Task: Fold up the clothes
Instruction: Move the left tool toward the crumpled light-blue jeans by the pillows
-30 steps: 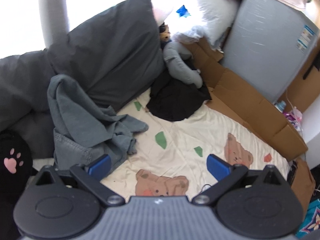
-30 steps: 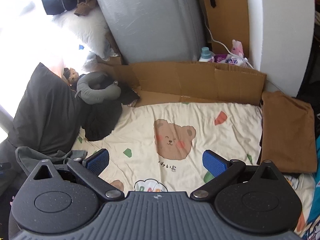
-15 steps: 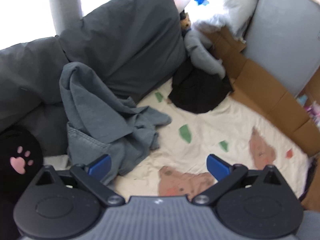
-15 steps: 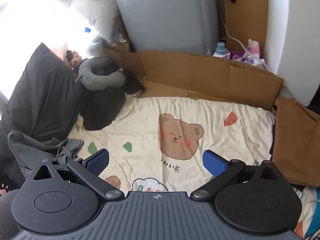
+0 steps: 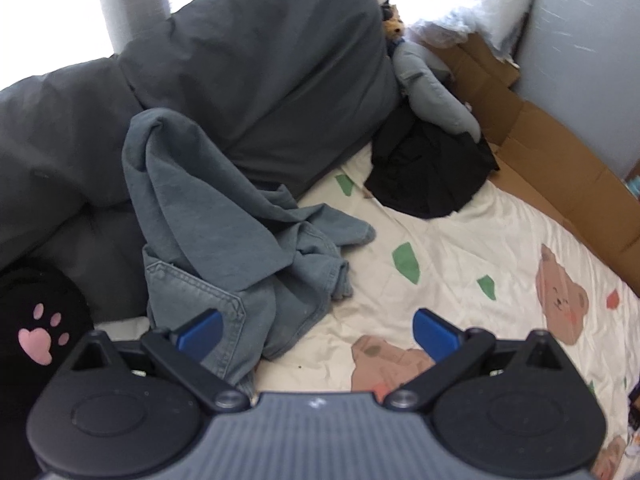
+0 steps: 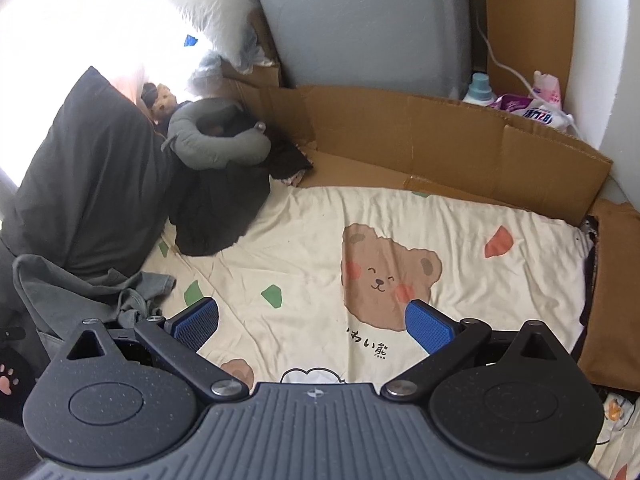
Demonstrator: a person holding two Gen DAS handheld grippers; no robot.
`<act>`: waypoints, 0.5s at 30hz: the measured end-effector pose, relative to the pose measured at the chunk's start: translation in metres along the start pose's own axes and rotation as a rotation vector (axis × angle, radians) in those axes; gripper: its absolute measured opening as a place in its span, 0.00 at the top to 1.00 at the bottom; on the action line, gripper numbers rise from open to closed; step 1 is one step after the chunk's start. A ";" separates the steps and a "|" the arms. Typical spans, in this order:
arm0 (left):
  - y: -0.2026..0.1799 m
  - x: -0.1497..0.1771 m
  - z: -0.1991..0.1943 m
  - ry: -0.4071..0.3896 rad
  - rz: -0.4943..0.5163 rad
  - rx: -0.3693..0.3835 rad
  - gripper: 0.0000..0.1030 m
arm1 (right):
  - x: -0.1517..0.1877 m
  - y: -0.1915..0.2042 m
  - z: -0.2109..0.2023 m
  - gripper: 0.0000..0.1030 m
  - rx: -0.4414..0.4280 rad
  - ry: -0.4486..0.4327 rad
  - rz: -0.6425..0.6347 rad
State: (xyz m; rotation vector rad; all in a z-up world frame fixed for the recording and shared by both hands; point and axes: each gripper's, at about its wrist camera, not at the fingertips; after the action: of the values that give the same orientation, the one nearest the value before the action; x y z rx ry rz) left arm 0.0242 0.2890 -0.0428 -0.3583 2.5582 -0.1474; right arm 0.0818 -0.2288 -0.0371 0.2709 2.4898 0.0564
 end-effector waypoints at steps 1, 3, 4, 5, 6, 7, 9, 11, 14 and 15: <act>0.004 0.000 0.003 -0.001 -0.019 -0.004 0.01 | -0.001 0.003 0.006 0.01 -0.003 0.006 -0.006; 0.013 0.000 0.008 -0.004 -0.055 -0.016 0.02 | -0.003 0.011 0.016 0.01 -0.006 0.012 -0.021; 0.018 0.000 0.011 0.001 -0.069 -0.025 0.03 | -0.003 0.015 0.022 0.01 -0.007 0.017 -0.030; 0.023 0.000 0.013 0.005 -0.081 -0.034 0.05 | -0.004 0.019 0.029 0.01 -0.013 0.025 -0.034; 0.027 0.001 0.016 0.007 -0.087 -0.043 0.06 | -0.005 0.022 0.035 0.01 -0.025 0.036 -0.036; 0.032 0.001 0.018 0.007 -0.092 -0.052 0.06 | -0.006 0.026 0.041 0.01 -0.042 0.049 -0.033; 0.041 0.004 0.022 0.005 -0.108 -0.082 0.06 | -0.010 0.035 0.054 0.01 -0.097 0.088 -0.022; 0.053 0.008 0.027 0.008 -0.135 -0.104 0.07 | -0.015 0.049 0.065 0.01 -0.140 0.108 -0.058; 0.069 0.016 0.034 0.011 -0.179 -0.122 0.10 | -0.021 0.079 0.077 0.01 -0.187 0.083 -0.174; 0.074 0.020 0.036 0.011 -0.189 -0.129 0.10 | -0.021 0.089 0.082 0.01 -0.213 0.080 -0.204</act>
State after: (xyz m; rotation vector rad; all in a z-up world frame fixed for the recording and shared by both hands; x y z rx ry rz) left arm 0.0111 0.3534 -0.0964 -0.6512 2.5484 -0.0542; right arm 0.1635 -0.1486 -0.0813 -0.0756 2.5507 0.2505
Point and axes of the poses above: each gripper's, at about its wrist camera, not at the fingertips, and z roughly the way its jaws point, y to its left, x to its underside, and after that the axes turned 11 degrees about x, right-handed
